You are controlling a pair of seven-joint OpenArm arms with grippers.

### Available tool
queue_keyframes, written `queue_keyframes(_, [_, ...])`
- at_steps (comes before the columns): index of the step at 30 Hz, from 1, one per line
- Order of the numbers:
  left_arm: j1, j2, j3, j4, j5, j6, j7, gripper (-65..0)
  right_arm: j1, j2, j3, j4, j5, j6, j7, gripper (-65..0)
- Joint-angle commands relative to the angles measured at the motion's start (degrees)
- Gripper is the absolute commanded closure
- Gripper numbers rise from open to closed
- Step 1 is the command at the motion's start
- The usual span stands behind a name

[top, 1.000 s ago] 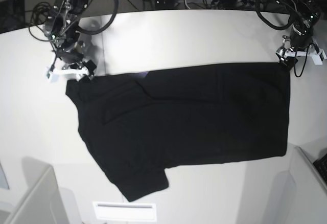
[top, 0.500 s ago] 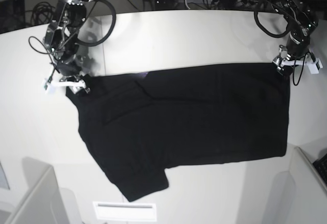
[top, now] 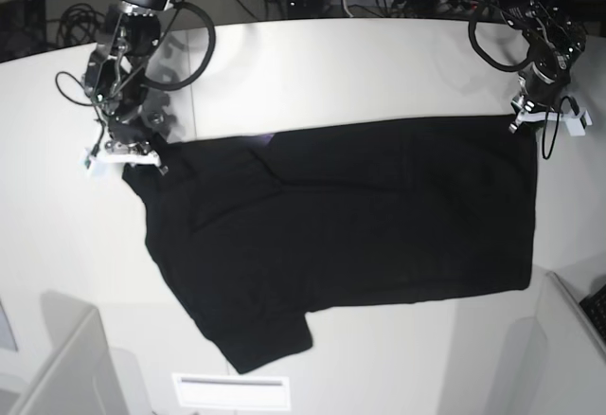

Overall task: Fold the T-shirt properly
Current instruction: 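Lower the folded edge and release both grippers, withdrawing to the shirt edge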

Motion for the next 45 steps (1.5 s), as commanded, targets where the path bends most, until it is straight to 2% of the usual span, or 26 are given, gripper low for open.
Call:
queue_keyframes(1, [0.3, -0.4, 0.1, 0.5, 1.0, 0.2, 1.4, 0.0, -0.2, 0.3, -0.1, 0.0, -0.7, -1.1, -2.5, 0.0])
queue_keyframes(10, [3.1, -3.3, 0.3, 1.9, 1.0, 0.2, 1.8, 0.0, -3.2, 1.5, 0.0, 4.8, -0.3, -1.1, -2.8, 0.0])
queue_keyframes(16, [8.9, -4.3, 5.0, 7.7, 1.0, 0.2, 1.8, 0.0, -8.7, 1.4, 0.0, 10.8, -0.3, -1.2, -2.8, 0.0])
queue_keyframes(35, [19.4, -4.1, 5.3, 14.9, 0.8, 0.2, 1.8, 0.0, -24.4, 1.0, 0.0, 22.7, -0.3, -1.2, -2.9, 0.0])
queue_keyframes(45, [22.9, -4.1, 5.1, 15.0, 0.6, 0.2, 1.8, 0.0, -28.5, 1.0, 0.0, 23.2, -0.3, -1.2, -2.9, 0.0])
